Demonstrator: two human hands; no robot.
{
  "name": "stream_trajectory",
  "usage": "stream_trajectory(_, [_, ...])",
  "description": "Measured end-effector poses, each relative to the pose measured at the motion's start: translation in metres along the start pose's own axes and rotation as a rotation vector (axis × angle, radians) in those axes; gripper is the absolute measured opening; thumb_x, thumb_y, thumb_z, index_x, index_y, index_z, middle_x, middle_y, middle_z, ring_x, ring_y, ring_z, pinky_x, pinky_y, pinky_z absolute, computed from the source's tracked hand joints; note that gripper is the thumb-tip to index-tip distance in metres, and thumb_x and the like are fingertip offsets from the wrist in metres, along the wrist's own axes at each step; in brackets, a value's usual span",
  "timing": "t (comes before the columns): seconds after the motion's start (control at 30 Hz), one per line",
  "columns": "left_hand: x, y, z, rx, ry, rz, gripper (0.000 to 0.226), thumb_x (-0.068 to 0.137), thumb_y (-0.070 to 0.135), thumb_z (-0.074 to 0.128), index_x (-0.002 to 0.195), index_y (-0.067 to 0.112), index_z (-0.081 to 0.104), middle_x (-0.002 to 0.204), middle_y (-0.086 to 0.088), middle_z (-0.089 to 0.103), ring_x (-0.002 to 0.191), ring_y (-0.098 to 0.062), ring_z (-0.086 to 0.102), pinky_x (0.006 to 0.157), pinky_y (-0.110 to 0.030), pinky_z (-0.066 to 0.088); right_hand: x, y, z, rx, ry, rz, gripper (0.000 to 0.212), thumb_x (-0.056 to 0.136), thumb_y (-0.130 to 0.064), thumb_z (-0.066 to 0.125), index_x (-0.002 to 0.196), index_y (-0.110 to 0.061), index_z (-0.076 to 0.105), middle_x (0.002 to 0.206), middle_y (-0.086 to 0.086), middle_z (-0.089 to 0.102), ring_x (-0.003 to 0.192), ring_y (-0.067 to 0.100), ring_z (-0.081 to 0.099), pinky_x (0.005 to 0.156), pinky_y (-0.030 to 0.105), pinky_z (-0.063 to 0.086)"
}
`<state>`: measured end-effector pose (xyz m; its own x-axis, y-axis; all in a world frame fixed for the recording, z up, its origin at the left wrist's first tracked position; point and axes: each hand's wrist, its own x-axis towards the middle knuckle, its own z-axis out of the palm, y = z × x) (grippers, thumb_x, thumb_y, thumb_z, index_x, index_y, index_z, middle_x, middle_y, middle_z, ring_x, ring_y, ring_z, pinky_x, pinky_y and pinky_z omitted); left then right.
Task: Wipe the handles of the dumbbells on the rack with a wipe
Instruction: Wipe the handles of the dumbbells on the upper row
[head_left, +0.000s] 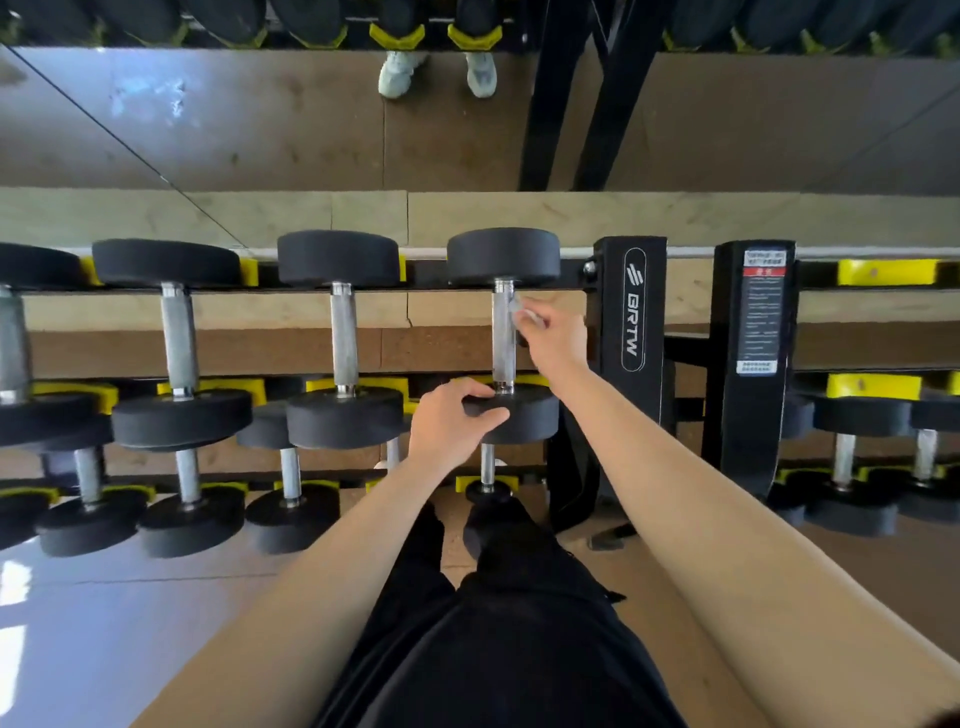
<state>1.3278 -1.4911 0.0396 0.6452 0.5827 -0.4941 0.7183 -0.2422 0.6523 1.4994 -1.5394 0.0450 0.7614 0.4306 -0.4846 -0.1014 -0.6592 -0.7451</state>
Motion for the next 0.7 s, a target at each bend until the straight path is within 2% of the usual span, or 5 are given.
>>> stream_trajectory(0.1, [0.003, -0.003, -0.003, -0.003, -0.007, 0.007, 0.031, 0.085, 0.046, 0.075, 0.113, 0.032, 0.072, 0.102, 0.019, 0.065, 0.095, 0.001, 0.055, 0.072, -0.01, 0.039, -0.007, 0.003, 0.014, 0.032, 0.005, -0.023, 0.037, 0.097, -0.016, 0.062, 0.134, -0.016, 0.063, 0.131, 0.0, 0.066, 0.111, 0.007, 0.06, 0.089, 0.013, 0.043])
stream_trajectory(0.2, [0.009, -0.005, -0.008, -0.031, -0.052, 0.022, 0.03, 0.082, 0.048, 0.078, 0.108, 0.032, 0.073, 0.098, 0.02, 0.066, 0.092, -0.002, 0.061, 0.071, -0.011, 0.041, -0.013, 0.016, 0.008, -0.097, 0.046, -0.059, 0.028, 0.093, -0.02, 0.069, 0.119, -0.013, 0.072, 0.109, 0.005, 0.075, 0.098, 0.013, 0.067, 0.09, 0.024, 0.053])
stream_trajectory(0.37, [0.01, -0.009, -0.008, -0.043, -0.058, 0.035, 0.03, 0.081, 0.049, 0.077, 0.107, 0.034, 0.074, 0.102, 0.019, 0.069, 0.096, -0.004, 0.063, 0.08, -0.023, 0.046, -0.01, 0.024, -0.029, -0.447, -0.279, -0.117, 0.015, 0.086, -0.026, 0.077, 0.099, -0.02, 0.081, 0.097, -0.003, 0.078, 0.084, 0.003, 0.066, 0.081, 0.021, 0.055])
stream_trajectory(0.53, [0.006, -0.013, -0.003, -0.092, -0.014, 0.042, 0.029, 0.081, 0.049, 0.077, 0.106, 0.035, 0.073, 0.102, 0.019, 0.069, 0.098, -0.004, 0.063, 0.084, -0.026, 0.052, -0.009, -0.005, -0.039, -0.493, -0.099, -0.364, 0.028, 0.096, -0.025, 0.063, 0.123, -0.02, 0.071, 0.117, 0.001, 0.073, 0.109, 0.016, 0.066, 0.094, 0.026, 0.047])
stream_trajectory(0.7, [0.005, -0.014, -0.002, -0.097, -0.001, 0.034, 0.033, 0.08, 0.051, 0.077, 0.108, 0.033, 0.074, 0.106, 0.018, 0.07, 0.102, -0.005, 0.063, 0.088, -0.029, 0.054, 0.003, -0.015, -0.018, -0.637, -0.237, -0.576, 0.04, 0.102, -0.012, 0.05, 0.141, -0.021, 0.056, 0.145, -0.003, 0.056, 0.131, 0.017, 0.054, 0.107, 0.027, 0.041])
